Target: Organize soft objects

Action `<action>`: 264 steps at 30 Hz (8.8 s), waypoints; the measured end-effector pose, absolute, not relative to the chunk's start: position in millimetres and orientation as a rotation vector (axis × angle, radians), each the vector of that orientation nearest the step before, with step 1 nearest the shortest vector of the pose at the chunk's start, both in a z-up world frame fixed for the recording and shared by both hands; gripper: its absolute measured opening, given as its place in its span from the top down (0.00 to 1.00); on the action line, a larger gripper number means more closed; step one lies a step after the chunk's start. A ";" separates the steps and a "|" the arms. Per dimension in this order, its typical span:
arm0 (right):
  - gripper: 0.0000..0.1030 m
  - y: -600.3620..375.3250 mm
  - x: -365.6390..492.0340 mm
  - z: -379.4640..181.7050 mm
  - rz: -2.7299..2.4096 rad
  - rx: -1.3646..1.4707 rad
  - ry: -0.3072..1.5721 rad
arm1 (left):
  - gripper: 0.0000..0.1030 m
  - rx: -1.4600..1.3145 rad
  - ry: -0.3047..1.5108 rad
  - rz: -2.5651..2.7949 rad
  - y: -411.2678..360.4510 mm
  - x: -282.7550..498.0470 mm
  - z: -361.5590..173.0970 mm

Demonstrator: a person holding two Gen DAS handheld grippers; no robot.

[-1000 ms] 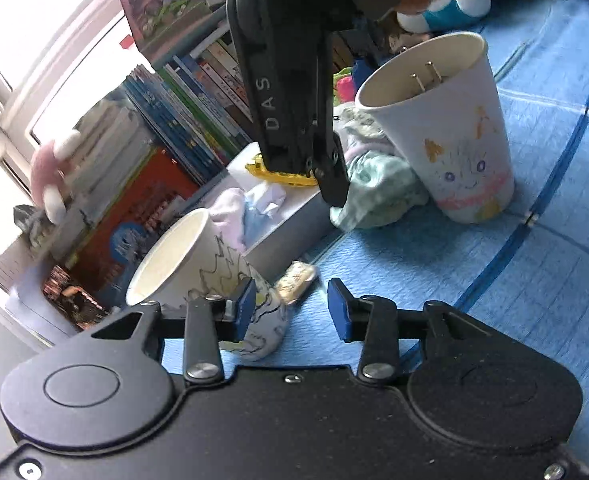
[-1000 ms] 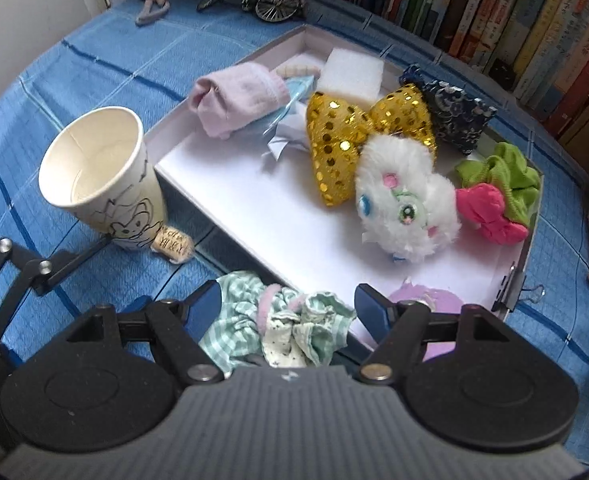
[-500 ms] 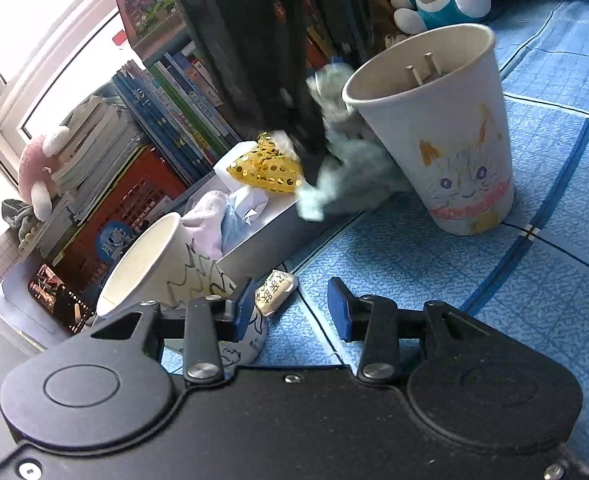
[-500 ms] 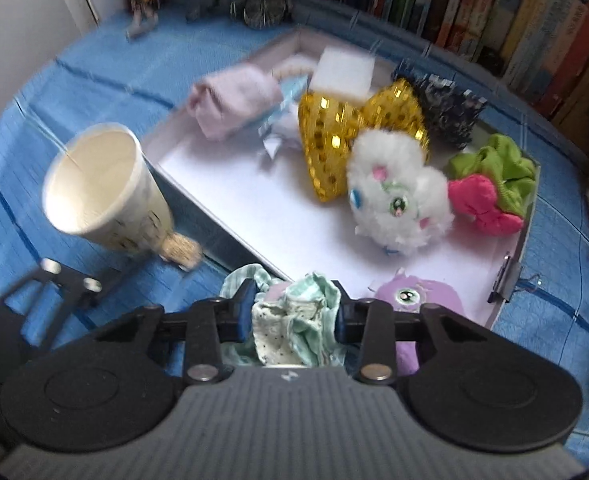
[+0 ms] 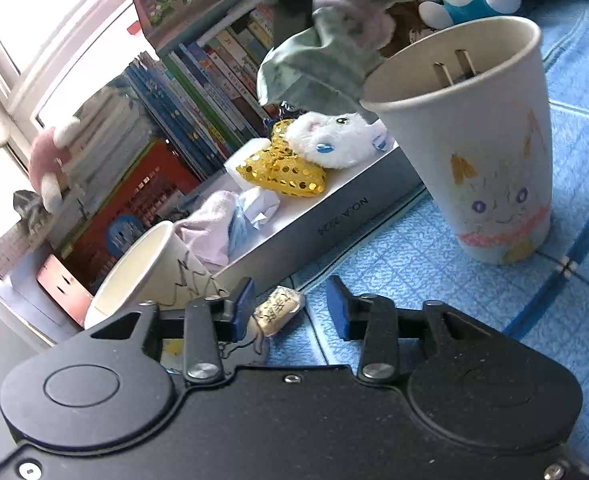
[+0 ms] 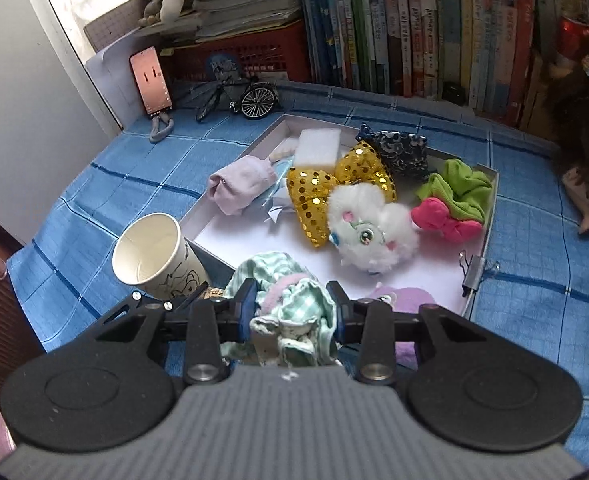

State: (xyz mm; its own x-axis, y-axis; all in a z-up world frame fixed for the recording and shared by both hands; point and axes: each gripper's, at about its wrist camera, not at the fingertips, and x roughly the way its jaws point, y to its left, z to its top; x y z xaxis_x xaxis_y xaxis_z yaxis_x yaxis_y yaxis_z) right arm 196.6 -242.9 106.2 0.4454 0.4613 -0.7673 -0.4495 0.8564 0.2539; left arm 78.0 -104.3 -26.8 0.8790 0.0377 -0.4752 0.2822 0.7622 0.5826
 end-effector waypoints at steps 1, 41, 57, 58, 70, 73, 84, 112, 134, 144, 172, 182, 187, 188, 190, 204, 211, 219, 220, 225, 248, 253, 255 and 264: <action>0.60 -245.0 196.6 105.5 0.563 0.021 0.952 | 0.82 0.674 0.510 -0.160 -104.2 79.7 -25.4; 0.59 -247.8 168.8 125.0 0.514 0.033 0.803 | 0.74 0.151 0.566 -0.093 -62.9 53.1 -8.9; 0.59 -254.9 159.1 132.9 0.468 0.064 0.741 | 0.74 0.150 0.493 -0.240 -53.8 22.5 48.8; 0.59 -255.7 158.2 134.2 0.465 0.068 0.736 | 0.74 0.153 0.484 -0.247 -51.3 22.5 55.5; 0.58 -263.0 140.1 153.8 0.431 0.106 0.660 | 0.74 0.151 0.390 -0.259 -31.9 41.5 128.7; 0.58 -265.6 137.6 158.0 0.415 0.125 0.639 | 0.74 0.151 0.379 -0.259 -33.0 50.3 139.3; 0.59 -271.1 138.2 162.0 0.339 0.165 0.575 | 0.74 0.129 0.415 -0.270 -41.9 89.3 155.1; 0.57 -303.2 234.2 83.4 0.255 0.305 0.705 | 0.74 0.003 0.896 -0.250 -44.8 263.3 103.2; 0.58 -300.2 258.1 35.6 0.275 0.281 0.777 | 0.74 0.027 1.053 -0.258 -64.6 285.7 64.1; 0.53 -295.3 258.7 32.1 0.315 0.262 0.795 | 0.64 0.014 1.062 -0.260 -63.2 285.5 61.1; 0.14 -294.0 189.7 100.6 0.304 0.211 0.570 | 0.23 0.036 0.839 -0.273 -51.0 213.4 126.1; 0.00 -301.0 128.7 122.6 0.275 0.189 0.423 | 0.19 0.058 0.700 -0.290 -39.9 154.3 142.0; 0.00 -298.5 94.4 121.6 0.258 0.139 0.353 | 0.19 0.033 0.637 -0.288 -27.5 120.9 138.6; 0.00 -297.7 88.3 120.0 0.251 0.133 0.343 | 0.19 0.030 0.626 -0.284 -25.5 114.3 136.6; 0.00 -296.6 76.2 115.6 0.233 0.129 0.320 | 0.19 0.028 0.601 -0.278 -22.0 99.4 131.8; 0.00 -276.4 16.9 66.8 0.144 0.088 0.236 | 0.15 -0.022 0.565 -0.184 0.2 29.7 78.8; 0.00 -272.7 -3.6 47.5 0.116 0.090 0.197 | 0.14 0.005 0.540 -0.133 0.2 11.9 58.2; 0.00 -266.7 -8.3 14.8 0.099 0.071 0.262 | 0.12 0.040 0.538 -0.082 -2.1 -0.4 32.2; 0.00 -265.0 -7.8 10.6 0.099 0.063 0.276 | 0.12 0.033 0.548 -0.080 -1.5 -0.9 28.0; 0.00 -257.3 -5.1 -8.0 0.093 0.046 0.328 | 0.11 -0.034 0.586 -0.069 2.9 0.2 9.3; 0.00 -234.9 7.2 -38.9 0.054 -0.030 0.465 | 0.00 0.020 0.585 -0.022 -1.1 4.1 -16.6; 0.00 -235.1 8.8 -39.0 0.060 -0.032 0.474 | 0.00 0.022 0.587 -0.021 -1.2 4.1 -16.7; 0.00 -235.8 9.9 -38.7 0.064 -0.030 0.480 | 0.00 0.022 0.584 -0.021 -1.4 5.0 -17.4; 0.00 -236.2 12.0 -38.2 0.075 -0.032 0.491 | 0.00 0.025 0.590 -0.021 -2.1 5.8 -18.0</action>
